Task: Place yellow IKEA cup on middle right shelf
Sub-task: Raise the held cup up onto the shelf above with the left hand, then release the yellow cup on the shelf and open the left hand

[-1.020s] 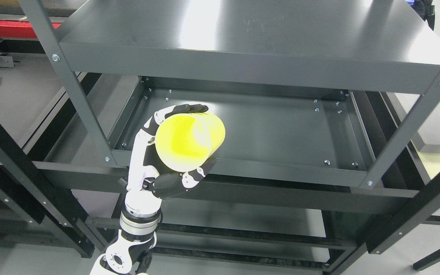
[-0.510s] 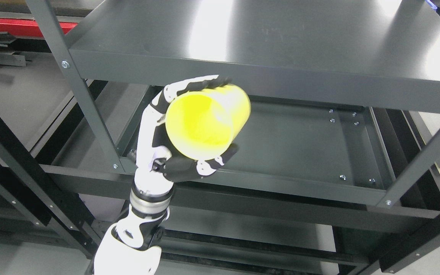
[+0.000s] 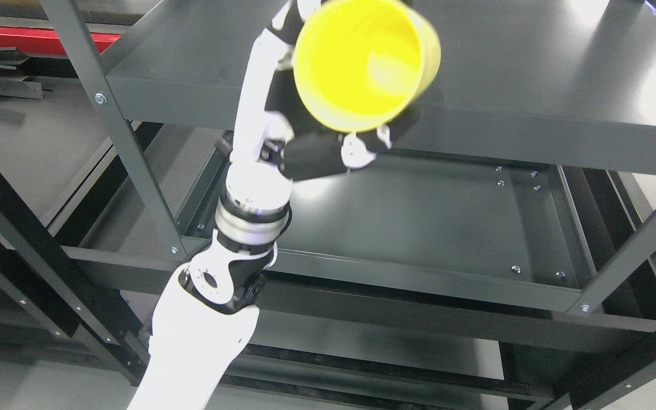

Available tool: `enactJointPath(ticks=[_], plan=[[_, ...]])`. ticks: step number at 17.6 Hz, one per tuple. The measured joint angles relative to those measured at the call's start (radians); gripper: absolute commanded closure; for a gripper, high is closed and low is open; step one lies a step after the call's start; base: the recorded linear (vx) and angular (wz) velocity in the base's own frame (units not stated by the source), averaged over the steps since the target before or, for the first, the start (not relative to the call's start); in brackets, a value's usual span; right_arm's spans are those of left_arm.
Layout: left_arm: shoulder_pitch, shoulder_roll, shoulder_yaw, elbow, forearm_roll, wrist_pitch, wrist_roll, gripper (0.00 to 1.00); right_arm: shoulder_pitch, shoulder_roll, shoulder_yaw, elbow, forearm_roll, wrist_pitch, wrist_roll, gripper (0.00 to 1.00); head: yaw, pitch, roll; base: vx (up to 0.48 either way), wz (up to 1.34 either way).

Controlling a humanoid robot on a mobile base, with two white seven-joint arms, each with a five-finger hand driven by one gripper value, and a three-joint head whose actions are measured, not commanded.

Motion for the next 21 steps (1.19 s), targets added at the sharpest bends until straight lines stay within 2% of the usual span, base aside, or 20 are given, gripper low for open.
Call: enactJointPath(ticks=[4,8,11,13,15,16,19,21], plan=[[-0.107,0.000,-0.030,0.000,0.066,0.255,0.110,0.99,0.000,0.000,0.000,0.000,0.000,0.000,0.000,0.01,0.0000,0.000,0.000,-0.002,-0.01],[-0.169,0.000,-0.052,0.000,0.116,0.592,0.280,0.99,0.000,0.000,0.000,0.000,0.000,0.000,0.000,0.01,0.0000,0.000,0.000,-0.004,-0.01],[-0.198,0.000,-0.065,0.000,0.147,0.808,0.341,0.99,0.000,0.000,0.000,0.000,0.000,0.000,0.000,0.01,0.0000,0.000,0.000,0.000,0.00],[-0.213,0.000,-0.073,0.000,0.178,0.907,0.384,0.98,0.000,0.000,0.000,0.000,0.000,0.000,0.000,0.01,0.0000,0.000,0.000,0.000,0.00],[-0.225,0.000,-0.083,0.000,0.204,0.961,0.414,0.96,0.000,0.000,0.000,0.000,0.000,0.000,0.000,0.01,0.0000,0.000,0.000,0.000,0.00],[-0.231,0.000,-0.089,0.000,0.214,0.976,0.424,0.91,0.000,0.000,0.000,0.000,0.000,0.000,0.000,0.01,0.0000,0.000,0.000,0.000,0.00],[-0.242,0.000,-0.102,0.000,0.234,0.996,0.437,0.46,0.000,0.000,0.000,0.000,0.000,0.000,0.000,0.01,0.0000,0.000,0.000,0.000,0.00],[-0.247,0.000,-0.108,0.000,0.238,1.005,0.438,0.28,0.000,0.000,0.000,0.000,0.000,0.000,0.000,0.01,0.0000,0.000,0.000,0.000,0.00]])
